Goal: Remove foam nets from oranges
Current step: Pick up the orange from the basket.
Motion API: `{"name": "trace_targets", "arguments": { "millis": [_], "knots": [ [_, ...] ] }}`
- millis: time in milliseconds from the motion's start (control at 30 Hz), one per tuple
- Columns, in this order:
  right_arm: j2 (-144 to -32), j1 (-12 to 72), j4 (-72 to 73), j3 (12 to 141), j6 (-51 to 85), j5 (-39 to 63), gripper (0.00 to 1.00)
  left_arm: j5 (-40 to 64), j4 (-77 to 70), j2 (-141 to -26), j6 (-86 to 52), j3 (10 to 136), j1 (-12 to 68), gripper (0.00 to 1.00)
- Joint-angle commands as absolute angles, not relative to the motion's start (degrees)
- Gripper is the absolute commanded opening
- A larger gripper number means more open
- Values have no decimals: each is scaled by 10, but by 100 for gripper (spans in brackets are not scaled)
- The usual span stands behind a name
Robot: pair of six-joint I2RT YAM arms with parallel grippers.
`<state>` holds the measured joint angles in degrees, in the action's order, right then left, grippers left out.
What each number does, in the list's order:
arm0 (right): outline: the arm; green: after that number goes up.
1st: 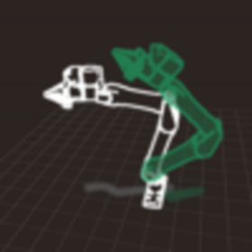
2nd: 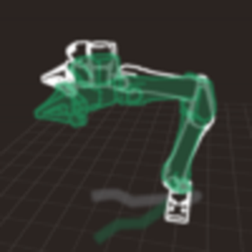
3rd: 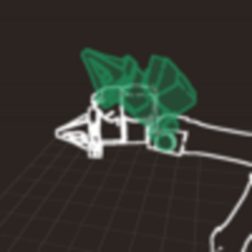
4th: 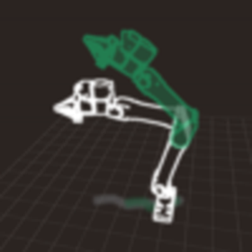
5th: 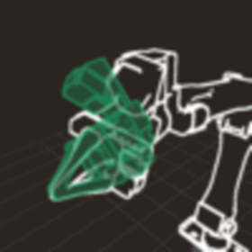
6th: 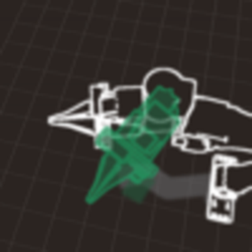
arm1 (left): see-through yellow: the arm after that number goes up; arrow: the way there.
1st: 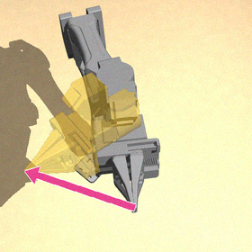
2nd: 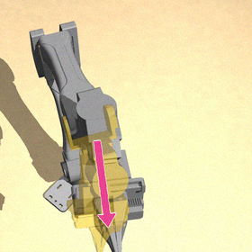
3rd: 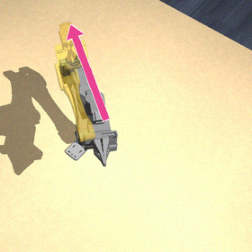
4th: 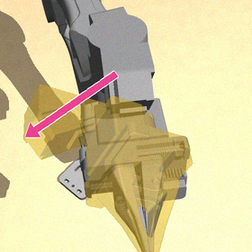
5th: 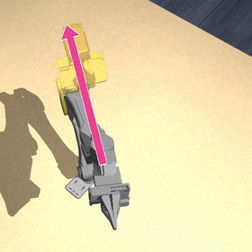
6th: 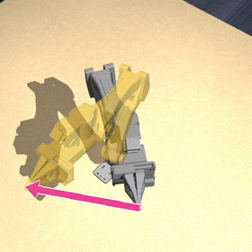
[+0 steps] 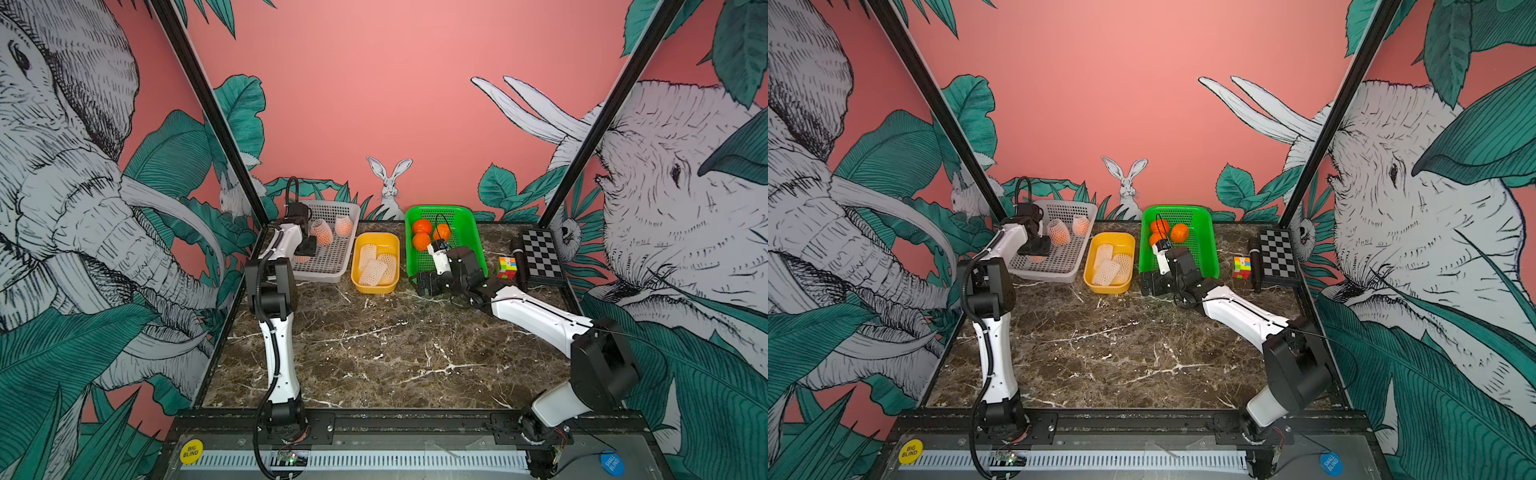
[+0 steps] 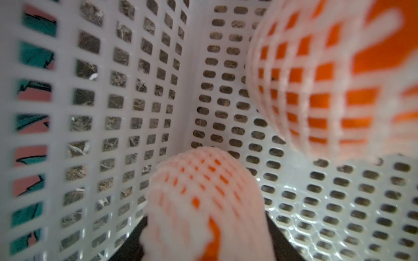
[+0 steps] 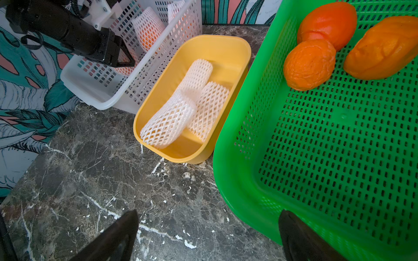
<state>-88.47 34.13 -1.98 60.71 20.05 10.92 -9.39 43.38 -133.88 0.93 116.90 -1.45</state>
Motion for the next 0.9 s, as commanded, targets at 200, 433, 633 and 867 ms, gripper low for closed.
{"name": "trace_targets", "arguments": {
  "millis": [200, 433, 633, 867],
  "knots": [
    [-879, 343, -11, 627, 194, 104, 96, -30, 436, -1253, -37, 1115, -18, 56],
    [-871, 343, -10, 632, 183, 116, 97, 2, 434, -1169, -69, 1056, -18, 56],
    [-852, 343, -23, 632, 166, 128, 97, 65, 431, -1079, -99, 984, -10, 56],
    [-789, 346, -38, 586, 132, 162, 96, 80, 431, -941, -103, 881, 85, 55]
  ]
}}
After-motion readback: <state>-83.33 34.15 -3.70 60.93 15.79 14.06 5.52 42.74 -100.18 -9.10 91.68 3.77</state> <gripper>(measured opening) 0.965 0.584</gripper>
